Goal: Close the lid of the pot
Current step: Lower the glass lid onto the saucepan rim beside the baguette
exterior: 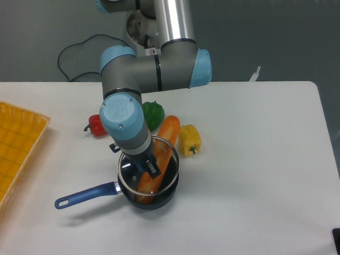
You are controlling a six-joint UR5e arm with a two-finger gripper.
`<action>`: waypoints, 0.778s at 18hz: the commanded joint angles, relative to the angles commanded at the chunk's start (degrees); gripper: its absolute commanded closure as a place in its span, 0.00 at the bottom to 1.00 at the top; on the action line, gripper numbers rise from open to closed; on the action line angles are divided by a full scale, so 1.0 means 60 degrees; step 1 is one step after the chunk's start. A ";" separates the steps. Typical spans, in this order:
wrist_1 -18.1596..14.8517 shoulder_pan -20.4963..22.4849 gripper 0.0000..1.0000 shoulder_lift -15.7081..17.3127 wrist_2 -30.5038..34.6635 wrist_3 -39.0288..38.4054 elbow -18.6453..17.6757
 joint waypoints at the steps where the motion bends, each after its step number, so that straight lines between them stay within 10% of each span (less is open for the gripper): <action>1: 0.0000 0.0000 0.79 0.0000 0.0000 0.0000 0.0029; 14: 0.0000 -0.0044 0.79 -0.0132 0.0015 -0.0059 0.0132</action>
